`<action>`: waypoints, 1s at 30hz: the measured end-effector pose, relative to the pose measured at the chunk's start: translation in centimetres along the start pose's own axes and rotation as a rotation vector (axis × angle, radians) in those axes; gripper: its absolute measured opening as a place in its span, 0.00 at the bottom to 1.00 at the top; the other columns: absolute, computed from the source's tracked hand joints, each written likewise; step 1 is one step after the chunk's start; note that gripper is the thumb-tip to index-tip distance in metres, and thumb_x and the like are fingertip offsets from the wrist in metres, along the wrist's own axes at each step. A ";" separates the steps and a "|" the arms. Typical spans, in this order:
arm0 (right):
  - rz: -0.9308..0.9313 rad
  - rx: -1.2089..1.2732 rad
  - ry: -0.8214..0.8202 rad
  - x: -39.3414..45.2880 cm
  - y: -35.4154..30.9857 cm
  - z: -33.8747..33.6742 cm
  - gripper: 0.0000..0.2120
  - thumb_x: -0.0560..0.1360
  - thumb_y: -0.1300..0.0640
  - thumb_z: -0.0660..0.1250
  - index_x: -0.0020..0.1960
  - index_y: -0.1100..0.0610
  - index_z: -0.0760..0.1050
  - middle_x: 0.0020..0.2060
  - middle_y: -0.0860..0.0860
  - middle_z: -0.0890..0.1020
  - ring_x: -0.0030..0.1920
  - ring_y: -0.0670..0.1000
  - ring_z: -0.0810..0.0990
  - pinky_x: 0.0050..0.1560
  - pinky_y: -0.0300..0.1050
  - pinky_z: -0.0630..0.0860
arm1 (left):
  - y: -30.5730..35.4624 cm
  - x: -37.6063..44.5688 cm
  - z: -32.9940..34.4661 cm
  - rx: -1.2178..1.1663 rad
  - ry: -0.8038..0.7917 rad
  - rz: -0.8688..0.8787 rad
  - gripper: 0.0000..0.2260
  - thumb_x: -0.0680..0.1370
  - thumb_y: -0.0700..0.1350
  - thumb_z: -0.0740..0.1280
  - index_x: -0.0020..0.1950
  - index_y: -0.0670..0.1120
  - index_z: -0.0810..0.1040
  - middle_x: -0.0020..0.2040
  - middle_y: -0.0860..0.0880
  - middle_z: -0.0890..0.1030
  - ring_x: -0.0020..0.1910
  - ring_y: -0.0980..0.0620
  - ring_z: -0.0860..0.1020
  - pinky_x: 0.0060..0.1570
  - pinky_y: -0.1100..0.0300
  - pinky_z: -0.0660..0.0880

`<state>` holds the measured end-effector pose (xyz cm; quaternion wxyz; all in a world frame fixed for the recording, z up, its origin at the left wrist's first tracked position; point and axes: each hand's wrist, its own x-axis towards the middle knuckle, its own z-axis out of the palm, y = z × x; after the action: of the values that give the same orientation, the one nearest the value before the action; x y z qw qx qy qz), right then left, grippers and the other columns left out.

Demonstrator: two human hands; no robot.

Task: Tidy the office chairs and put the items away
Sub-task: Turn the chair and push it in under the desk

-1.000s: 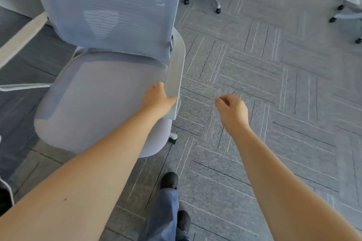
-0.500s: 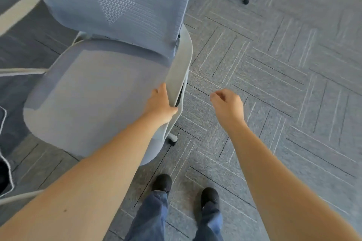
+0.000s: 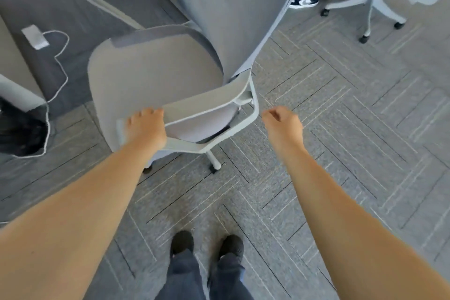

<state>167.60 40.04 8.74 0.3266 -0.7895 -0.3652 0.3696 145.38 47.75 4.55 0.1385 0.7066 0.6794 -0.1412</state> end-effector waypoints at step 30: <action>-0.401 -0.010 -0.202 2.7 -9.0 -12.1 0.08 0.75 0.60 0.57 0.48 0.58 0.74 0.30 0.45 0.70 0.30 0.44 0.67 0.29 0.38 0.62 | 11.0 -10.3 -14.1 -1.087 0.832 -0.314 0.16 0.76 0.45 0.63 0.59 0.35 0.68 0.58 0.38 0.75 0.57 0.42 0.73 0.42 0.64 0.61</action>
<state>175.76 43.99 21.07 0.3515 -0.6616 -0.5476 0.3727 156.15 43.30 21.55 0.1787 0.4259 0.7444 0.4823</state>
